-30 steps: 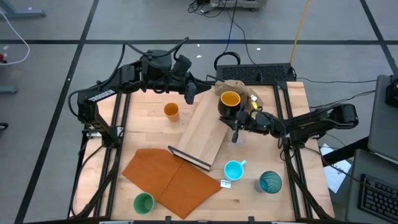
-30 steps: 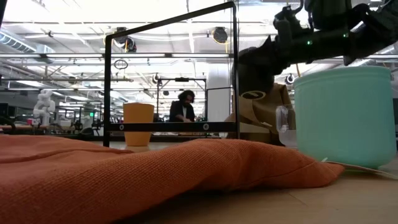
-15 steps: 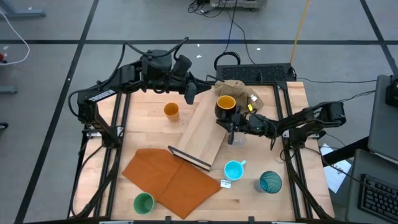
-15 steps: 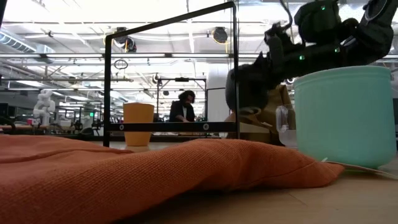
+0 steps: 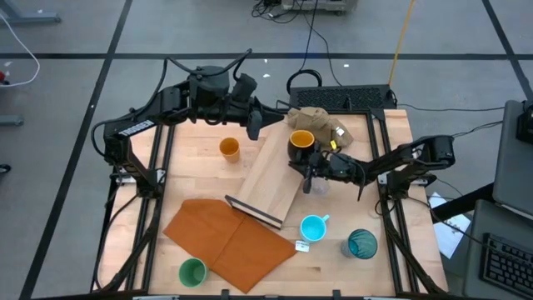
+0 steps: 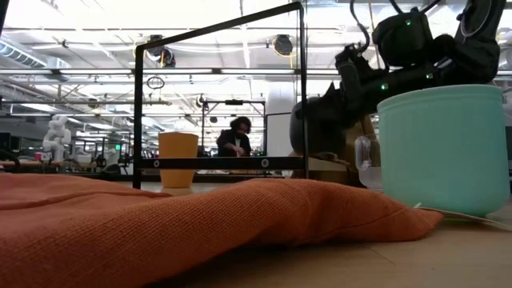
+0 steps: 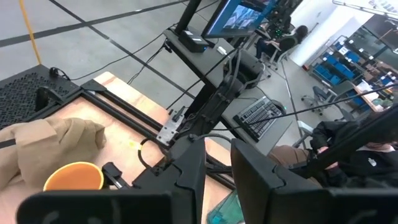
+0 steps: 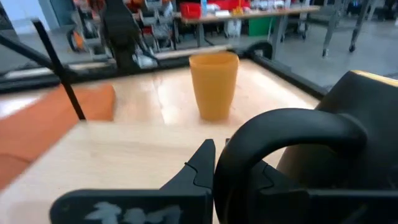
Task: Stack small to large cups/mugs on shelf
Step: Put the black mug on the shelf
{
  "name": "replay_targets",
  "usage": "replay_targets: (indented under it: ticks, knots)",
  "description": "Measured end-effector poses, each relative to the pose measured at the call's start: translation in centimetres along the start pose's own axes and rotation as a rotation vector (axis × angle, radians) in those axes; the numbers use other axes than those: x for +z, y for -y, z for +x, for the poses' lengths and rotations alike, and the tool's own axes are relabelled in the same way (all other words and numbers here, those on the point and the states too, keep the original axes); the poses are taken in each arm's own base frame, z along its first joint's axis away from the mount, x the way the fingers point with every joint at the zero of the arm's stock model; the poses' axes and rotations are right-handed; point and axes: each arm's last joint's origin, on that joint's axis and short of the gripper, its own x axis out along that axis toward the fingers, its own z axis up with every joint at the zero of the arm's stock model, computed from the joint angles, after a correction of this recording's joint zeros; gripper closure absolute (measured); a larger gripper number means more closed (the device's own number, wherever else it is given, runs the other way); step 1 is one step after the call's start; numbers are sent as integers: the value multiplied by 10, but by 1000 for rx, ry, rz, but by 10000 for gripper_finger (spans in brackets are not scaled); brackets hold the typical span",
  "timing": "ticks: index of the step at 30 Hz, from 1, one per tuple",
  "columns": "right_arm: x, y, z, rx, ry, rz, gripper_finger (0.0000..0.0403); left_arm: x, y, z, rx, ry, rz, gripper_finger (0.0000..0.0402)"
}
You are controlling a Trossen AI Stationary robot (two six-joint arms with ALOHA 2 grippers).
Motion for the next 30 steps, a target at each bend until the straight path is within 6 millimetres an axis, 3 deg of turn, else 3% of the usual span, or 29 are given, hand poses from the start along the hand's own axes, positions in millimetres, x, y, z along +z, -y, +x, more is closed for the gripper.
replay_targets:
  ticks: [30]
  knots:
    - [1,2,1,38,-3,28,375,-2,4,0,-39,-22,-4,325]
